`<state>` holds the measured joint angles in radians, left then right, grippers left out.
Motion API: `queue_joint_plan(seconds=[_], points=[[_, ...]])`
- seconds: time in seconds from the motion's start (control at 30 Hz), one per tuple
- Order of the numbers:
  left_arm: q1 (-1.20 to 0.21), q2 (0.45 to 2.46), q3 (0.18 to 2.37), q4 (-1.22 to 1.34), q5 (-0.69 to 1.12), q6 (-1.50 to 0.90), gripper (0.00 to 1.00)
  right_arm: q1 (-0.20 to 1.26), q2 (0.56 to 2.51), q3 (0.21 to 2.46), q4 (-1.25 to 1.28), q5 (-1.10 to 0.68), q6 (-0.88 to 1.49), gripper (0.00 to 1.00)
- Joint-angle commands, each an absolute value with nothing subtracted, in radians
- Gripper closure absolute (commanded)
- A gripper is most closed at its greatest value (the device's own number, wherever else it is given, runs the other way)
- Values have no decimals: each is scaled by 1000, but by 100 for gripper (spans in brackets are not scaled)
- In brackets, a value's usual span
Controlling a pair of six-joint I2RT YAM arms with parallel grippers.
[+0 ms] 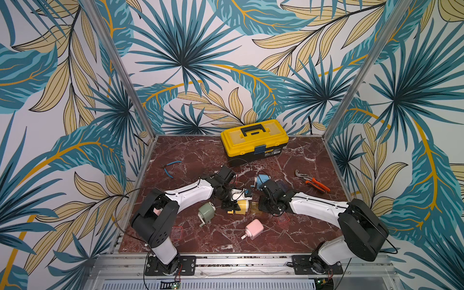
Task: Put the tray back into the pencil sharpener
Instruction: Close the container of the pencil sharpener.
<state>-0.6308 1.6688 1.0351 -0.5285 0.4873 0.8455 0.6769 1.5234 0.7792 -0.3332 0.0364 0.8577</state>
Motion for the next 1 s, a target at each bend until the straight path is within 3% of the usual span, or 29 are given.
queue_joint_plan(seconds=[0.0, 0.23, 0.97], points=[[-607, 1676, 1044, -536, 439, 862, 56, 680, 1556, 809, -305, 15, 838, 79], [-598, 1689, 1069, -532, 434, 871, 59, 681, 1600, 844, -264, -30, 819, 83], [-600, 1694, 1067, -522, 433, 876, 63, 682, 1635, 846, -59, -166, 855, 81]])
